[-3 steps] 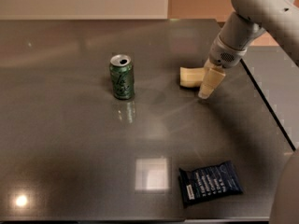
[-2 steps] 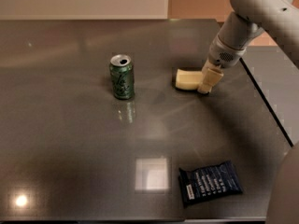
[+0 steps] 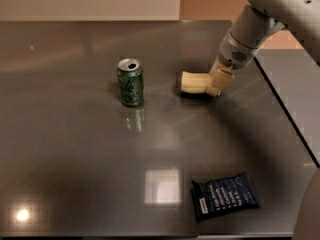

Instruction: Move sponge near green can

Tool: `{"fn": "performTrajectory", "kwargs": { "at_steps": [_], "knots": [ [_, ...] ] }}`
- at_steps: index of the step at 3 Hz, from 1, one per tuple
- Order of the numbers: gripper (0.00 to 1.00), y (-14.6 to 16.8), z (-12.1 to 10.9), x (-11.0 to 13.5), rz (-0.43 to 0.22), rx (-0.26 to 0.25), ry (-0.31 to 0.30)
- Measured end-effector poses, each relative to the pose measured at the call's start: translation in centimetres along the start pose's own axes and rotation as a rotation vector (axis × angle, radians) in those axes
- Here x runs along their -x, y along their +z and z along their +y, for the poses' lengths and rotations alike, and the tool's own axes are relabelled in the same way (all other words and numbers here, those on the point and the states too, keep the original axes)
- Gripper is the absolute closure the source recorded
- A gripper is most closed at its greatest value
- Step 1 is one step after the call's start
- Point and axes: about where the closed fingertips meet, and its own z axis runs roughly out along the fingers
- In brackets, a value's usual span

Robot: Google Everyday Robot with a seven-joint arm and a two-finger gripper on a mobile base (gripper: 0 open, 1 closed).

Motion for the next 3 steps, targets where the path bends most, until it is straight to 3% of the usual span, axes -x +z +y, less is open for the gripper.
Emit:
{"fn": "performTrajectory", "kwargs": {
  "at_steps": [3],
  "knots": [
    [1.00,1.4,5.8,5.6,-0.032,0.065,-0.157]
  ]
}}
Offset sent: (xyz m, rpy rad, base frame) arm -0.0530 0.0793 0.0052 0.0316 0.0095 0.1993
